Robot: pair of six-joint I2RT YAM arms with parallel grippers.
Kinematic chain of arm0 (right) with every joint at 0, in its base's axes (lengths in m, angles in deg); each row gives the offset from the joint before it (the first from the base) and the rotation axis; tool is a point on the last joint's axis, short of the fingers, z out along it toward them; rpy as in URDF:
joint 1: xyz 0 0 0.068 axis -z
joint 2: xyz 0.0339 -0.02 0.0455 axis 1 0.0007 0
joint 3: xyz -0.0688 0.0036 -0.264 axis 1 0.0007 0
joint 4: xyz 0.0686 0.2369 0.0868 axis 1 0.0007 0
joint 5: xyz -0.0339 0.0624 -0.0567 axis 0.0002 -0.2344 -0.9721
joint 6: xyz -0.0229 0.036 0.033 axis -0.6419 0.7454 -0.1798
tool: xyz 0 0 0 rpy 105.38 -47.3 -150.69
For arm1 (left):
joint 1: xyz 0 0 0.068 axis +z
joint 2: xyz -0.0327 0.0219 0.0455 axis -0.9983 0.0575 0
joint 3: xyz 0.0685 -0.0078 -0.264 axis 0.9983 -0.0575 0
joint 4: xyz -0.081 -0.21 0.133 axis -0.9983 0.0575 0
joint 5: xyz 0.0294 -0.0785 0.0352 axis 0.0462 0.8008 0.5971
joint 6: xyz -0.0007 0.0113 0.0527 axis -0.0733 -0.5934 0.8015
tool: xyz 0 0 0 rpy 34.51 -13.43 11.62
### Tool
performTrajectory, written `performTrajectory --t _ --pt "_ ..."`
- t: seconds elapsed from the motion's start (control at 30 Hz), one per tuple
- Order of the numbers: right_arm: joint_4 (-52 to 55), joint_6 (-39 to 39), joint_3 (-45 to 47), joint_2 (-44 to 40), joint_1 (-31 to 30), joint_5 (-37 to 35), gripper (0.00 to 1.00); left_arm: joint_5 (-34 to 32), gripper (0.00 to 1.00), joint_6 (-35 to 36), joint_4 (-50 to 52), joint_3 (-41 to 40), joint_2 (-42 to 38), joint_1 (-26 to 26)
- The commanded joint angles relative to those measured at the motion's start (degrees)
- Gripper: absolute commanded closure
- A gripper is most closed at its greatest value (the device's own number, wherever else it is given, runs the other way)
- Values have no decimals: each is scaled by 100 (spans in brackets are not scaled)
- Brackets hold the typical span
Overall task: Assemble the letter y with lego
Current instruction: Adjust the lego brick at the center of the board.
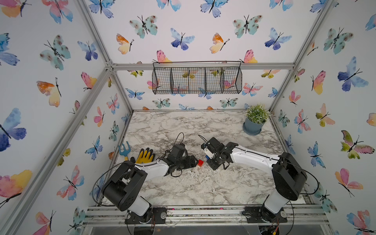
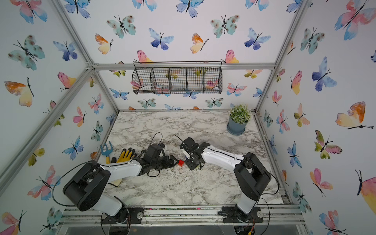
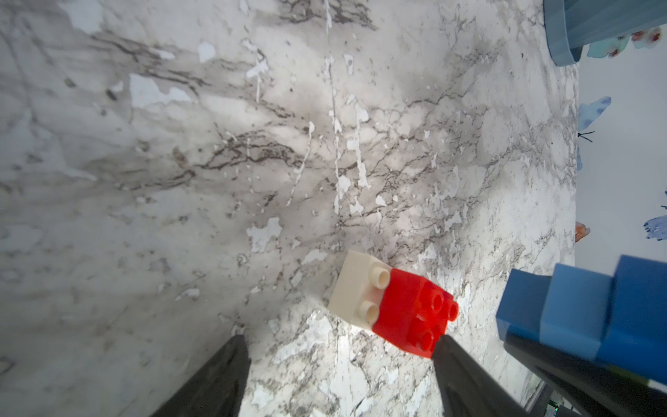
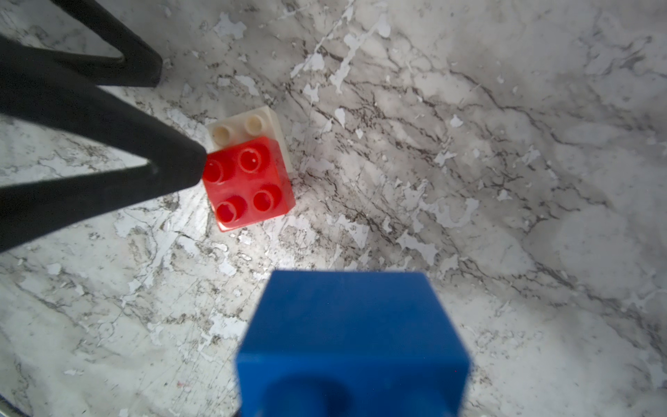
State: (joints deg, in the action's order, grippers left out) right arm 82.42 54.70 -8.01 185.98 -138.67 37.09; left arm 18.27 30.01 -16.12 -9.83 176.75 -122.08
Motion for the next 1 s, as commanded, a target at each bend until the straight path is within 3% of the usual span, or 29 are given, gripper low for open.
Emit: performTrajectory --t 0.0,0.5,0.97 --pt "-33 -40 33 61 28 -16 70 -255 19 112 558 -19 205 -53" --pt "-8 -355 -218 70 19 298 70 -443 27 85 667 -136 308 -57" --pt "-44 -637 -639 478 -189 527 71 -421 27 68 710 -99 399 -58"
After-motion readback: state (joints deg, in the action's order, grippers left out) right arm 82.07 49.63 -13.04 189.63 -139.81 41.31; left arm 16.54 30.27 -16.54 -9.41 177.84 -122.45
